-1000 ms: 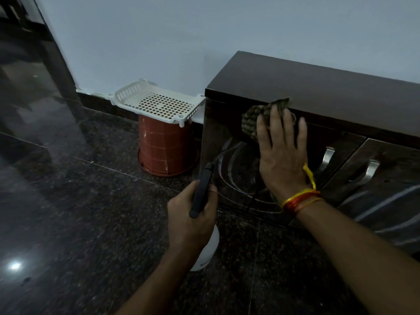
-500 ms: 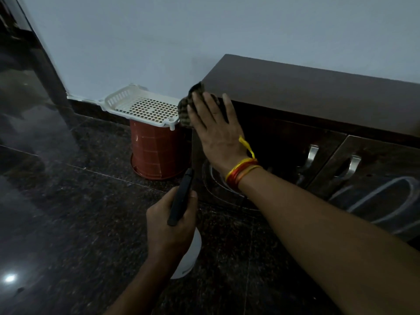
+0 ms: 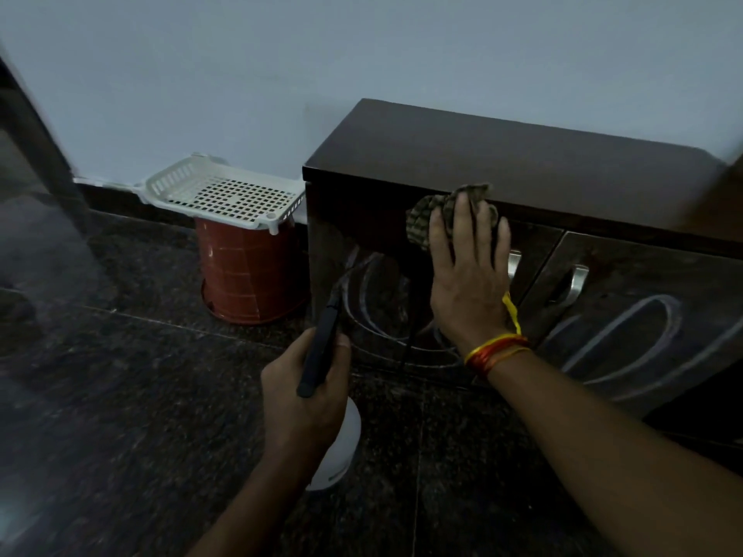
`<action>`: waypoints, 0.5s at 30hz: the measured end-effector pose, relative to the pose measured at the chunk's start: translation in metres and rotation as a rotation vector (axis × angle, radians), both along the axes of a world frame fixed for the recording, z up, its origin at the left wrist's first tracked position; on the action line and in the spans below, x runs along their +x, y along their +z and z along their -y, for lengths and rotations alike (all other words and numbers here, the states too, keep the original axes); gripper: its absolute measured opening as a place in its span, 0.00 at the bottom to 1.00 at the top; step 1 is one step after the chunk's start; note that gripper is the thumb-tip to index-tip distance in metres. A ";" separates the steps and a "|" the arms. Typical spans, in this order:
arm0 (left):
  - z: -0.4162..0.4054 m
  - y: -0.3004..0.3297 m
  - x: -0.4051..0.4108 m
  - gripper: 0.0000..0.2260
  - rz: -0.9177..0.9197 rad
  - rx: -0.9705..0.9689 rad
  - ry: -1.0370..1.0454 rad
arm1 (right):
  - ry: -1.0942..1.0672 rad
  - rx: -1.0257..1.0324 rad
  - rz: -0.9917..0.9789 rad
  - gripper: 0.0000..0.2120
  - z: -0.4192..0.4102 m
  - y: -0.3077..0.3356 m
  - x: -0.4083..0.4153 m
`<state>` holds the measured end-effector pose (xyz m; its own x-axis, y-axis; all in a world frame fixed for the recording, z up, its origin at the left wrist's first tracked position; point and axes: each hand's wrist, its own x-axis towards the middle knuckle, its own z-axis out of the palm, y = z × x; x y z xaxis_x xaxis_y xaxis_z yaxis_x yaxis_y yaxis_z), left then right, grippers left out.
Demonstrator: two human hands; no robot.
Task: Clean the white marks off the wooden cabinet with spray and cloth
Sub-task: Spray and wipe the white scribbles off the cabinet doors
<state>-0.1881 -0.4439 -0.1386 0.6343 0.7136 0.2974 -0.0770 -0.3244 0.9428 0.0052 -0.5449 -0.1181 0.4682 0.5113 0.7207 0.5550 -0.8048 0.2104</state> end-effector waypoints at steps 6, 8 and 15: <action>-0.011 0.000 -0.012 0.13 -0.035 0.002 0.027 | 0.162 -0.104 0.071 0.27 -0.050 0.013 -0.007; -0.014 -0.001 -0.017 0.13 -0.047 0.007 0.029 | 0.208 -0.146 0.085 0.27 -0.073 0.018 -0.010; -0.014 -0.002 -0.020 0.23 -0.065 0.024 0.032 | 0.259 -0.223 0.126 0.26 -0.128 0.024 -0.018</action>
<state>-0.2084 -0.4301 -0.1402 0.6297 0.7271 0.2737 -0.0048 -0.3487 0.9372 -0.0126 -0.4172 -0.0939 0.2176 0.7522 0.6219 0.6928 -0.5679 0.4444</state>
